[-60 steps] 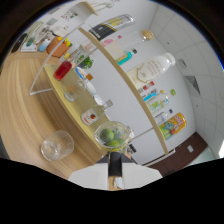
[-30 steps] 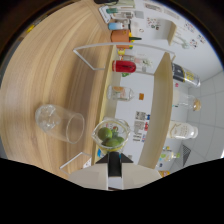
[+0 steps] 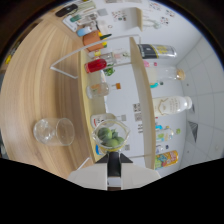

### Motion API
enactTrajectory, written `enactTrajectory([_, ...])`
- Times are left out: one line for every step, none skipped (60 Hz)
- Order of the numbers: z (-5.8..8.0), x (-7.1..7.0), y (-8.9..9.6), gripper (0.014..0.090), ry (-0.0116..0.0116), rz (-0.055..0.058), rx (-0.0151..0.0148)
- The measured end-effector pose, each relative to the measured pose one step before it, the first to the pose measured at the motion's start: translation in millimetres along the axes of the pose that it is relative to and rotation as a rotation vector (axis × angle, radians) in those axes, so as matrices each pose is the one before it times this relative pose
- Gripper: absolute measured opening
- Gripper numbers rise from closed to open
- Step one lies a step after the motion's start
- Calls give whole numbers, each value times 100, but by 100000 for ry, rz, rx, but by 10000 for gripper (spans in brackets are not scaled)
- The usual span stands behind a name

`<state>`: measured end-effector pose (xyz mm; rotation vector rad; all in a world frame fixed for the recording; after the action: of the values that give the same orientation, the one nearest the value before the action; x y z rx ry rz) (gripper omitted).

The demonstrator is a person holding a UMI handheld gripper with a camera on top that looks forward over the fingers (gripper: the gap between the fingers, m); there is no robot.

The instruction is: Make me a cup of Mojito.

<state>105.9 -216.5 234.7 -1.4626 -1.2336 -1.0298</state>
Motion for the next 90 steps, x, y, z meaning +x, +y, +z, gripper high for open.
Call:
enactTrajectory([-119,389,62,152,219,3787,159])
enactTrajectory([-186,454,111,152,324,3930,-85])
enactTrajectory([-179,485,103,151,471,4339,-102])
enactTrajectory([-186,503,87,153,407,4677,-34])
enactTrajectory([-199,494,69,153,303,4844,81])
enactTrajectory([-62,339,46,153,258,4740,-60])
enactTrajectory([-257,523,71,152,222,4871,147])
enactTrajectory([-445,607,121,153,266,4795,-156])
enactTrajectory([-206,470,129,153,47,5184,-86])
enactTrajectory([-244,495,153,154,-53,5078,-197])
enactTrajectory([-258,486,176,154,-103,5094,-220])
enactTrajectory([-245,478,121,154,-126,5304,-75])
enactTrajectory([-225,437,168,154,-210,5454,-84])
enactTrajectory([-222,408,272,153,-310,5366,-319])
enactTrajectory([-195,360,365,153,-366,4992,-625])
enactTrajectory([-155,378,418,154,-406,4705,-761])
enactTrajectory([-95,326,461,153,-505,4708,-792])
enactTrajectory([84,157,437,152,-881,5340,-1312])
enactTrajectory([-115,304,555,152,-805,4937,-810])
enactTrajectory([58,248,646,152,-553,4645,-774])
enactTrajectory([40,258,667,153,-774,4725,-1210])
enactTrajectory([84,270,738,153,-833,4466,-1405])
enactTrajectory([134,270,769,153,-817,4228,-1486])
enactTrajectory([165,292,811,153,-725,4006,-1554])
enactTrajectory([205,323,832,153,-528,3709,-1631])
enactTrajectory([223,288,856,153,-422,3509,-1811])
enactTrajectory([225,314,879,153,-513,3141,-1680])
enactTrajectory([283,294,843,153,-610,2922,-1509])
enactTrajectory([375,318,867,153,-361,2285,-1169])
enactTrajectory([322,404,858,153,-34,1418,-1432])
enactTrajectory([354,384,920,153,83,965,-1668])
enactTrajectory([361,356,960,152,68,943,-1873])
enactTrajectory([352,310,959,152,-172,1243,-1965])
enactTrajectory([378,244,935,153,-389,1532,-1949])
enactTrajectory([380,223,939,152,-440,1713,-2071])
enactTrajectory([296,190,890,152,-756,2152,-2632])
enactTrajectory([334,191,878,152,-580,2085,-2316])
enactTrajectory([434,229,857,153,-493,1786,-1984])
enactTrajectory([575,283,879,152,-294,1382,-1336])
enactTrajectory([445,275,774,152,-155,1228,-1580])
enactTrajectory([431,300,723,152,-4,1116,-1525])
enactTrajectory([414,304,666,152,52,1007,-1478])
enactTrajectory([418,266,651,151,81,678,-1454])
enactTrajectory([207,185,552,152,19,499,-1920])
enactTrajectory([371,217,525,151,-13,421,-1205])
enactTrajectory([345,173,491,151,-93,635,-1055])
enactTrajectory([515,87,490,152,-218,632,-417])
enactTrajectory([389,43,382,152,-375,477,-740])
enactTrajectory([291,12,358,152,-589,425,-728])
enactTrajectory([306,56,312,152,-534,514,-610])
enactTrajectory([267,66,250,152,-288,554,-520])
enactTrajectory([248,124,244,152,-67,376,-516])
enactTrajectory([-303,31,-1,151,-62,83,-1896])
enactTrajectory([579,217,420,153,-42,-171,402])
enactTrajectory([206,54,182,153,-58,-124,-281])
enactTrajectory([186,34,143,152,-116,-115,-179])
enactTrajectory([174,24,134,152,-121,13,-179])
enactTrajectory([137,4,162,153,-153,53,-306])
enactTrajectory([130,-12,165,153,-181,73,-403])
enactTrajectory([109,4,165,153,-112,-53,-398])
enactTrajectory([-32,69,42,156,-103,-180,-719])
enactTrajectory([193,-10,143,156,65,-306,-305])
enactTrajectory([76,28,194,156,119,-327,-321])
enactTrajectory([74,55,203,158,135,-347,-473])
enactTrajectory([73,32,232,158,137,-331,-566])
enactTrajectory([66,66,153,159,279,-429,-283])
enactTrajectory([16,79,92,162,138,-412,-1])
enactTrajectory([54,-13,91,164,165,-520,-79])
enactTrajectory([29,12,93,165,196,-452,-41])
enactTrajectory([21,37,127,167,185,-466,-212])
enactTrajectory([27,34,150,168,165,-377,-297])
enactTrajectory([44,12,167,170,135,-314,-474])
enactTrajectory([62,9,209,172,35,-226,-658])
enactTrajectory([46,-10,149,176,-96,-221,-526])
enactTrajectory([-7,-33,114,178,-345,-77,-80])
enactTrajectory([-34,-61,-5,182,-11,53,-2])
enactTrajectory([3,26,-24,190,52,-147,262])
enactTrajectory([-47,29,-38,242,26,-138,269])
enactTrajectory([-86,53,-34,301,129,26,248])
enactTrajectory([-95,16,-61,352,165,138,294])
enactTrajectory([-128,-7,-81,390,27,176,347])
enactTrajectory([-150,-45,-100,420,-104,215,433])
enactTrajectory([-159,12,-94,456,65,250,352])
enactTrajectory([-196,116,-104,503,254,118,399])
enactTrajectory([-255,90,-137,556,643,245,570])
enactTrajectory([-268,23,-241,631,812,121,587])
enactTrajectory([-292,0,-218,751,574,199,765])
enactTrajectory([-331,-28,-253,780,422,120,799])
enactTrajectory([-343,-48,-289,838,415,65,883])
enactTrajectory([-374,-1,-341,862,551,57,931])
